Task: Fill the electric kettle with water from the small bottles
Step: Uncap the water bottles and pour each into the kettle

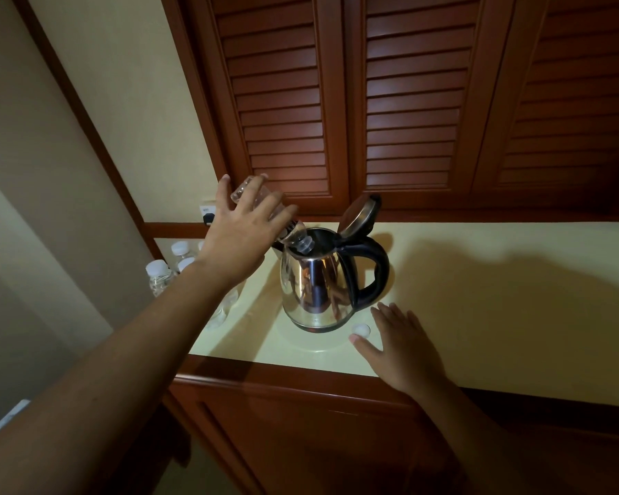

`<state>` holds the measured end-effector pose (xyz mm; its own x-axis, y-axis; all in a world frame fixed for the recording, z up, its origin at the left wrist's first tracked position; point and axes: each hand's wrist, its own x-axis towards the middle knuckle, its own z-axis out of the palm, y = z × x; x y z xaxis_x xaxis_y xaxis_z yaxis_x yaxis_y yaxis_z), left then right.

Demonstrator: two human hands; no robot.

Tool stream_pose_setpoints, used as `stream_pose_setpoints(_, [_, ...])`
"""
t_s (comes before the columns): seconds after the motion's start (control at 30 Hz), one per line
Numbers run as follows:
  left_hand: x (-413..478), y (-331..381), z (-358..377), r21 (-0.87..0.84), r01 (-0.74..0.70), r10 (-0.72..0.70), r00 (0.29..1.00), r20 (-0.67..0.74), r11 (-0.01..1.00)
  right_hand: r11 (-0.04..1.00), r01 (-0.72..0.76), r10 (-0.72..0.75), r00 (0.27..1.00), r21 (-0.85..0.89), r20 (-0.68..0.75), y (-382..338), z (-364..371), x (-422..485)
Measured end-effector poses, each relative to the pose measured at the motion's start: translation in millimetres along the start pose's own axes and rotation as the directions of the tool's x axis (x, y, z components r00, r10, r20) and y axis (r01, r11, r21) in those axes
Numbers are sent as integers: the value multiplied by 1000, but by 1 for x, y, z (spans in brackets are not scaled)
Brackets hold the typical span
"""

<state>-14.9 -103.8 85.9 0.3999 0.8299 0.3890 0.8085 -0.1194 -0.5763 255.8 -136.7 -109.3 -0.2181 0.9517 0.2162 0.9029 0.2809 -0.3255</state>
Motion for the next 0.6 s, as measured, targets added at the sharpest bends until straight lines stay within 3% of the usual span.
stream_pose_setpoints(0.17, [-6, 1, 1, -52, 110, -107, 993, 45, 993, 999, -7, 7, 1000, 54, -16, 0, -2, 0])
stream_pose_setpoints(0.27, [-19, 5, 3, -238, 251, -235, 967, 95, 938, 993, -6, 8, 1000, 122, -18, 1, -4, 0])
stream_pose_setpoints(0.4, [-54, 22, 6, -611, 429, -411, 894, 181, 665, 963, -23, 55, 992, 270, -112, -5, -18, -4])
stream_pose_setpoints(0.5, [-91, 46, 4, -842, 370, -454, 874, 172, 394, 932, 5, 53, 987, 362, -150, -13, -32, -9])
stream_pose_setpoints(0.6, [-123, 78, 1, -923, 278, -336, 924, 182, 265, 912, 102, -53, 990, 398, -133, -22, -48, -12])
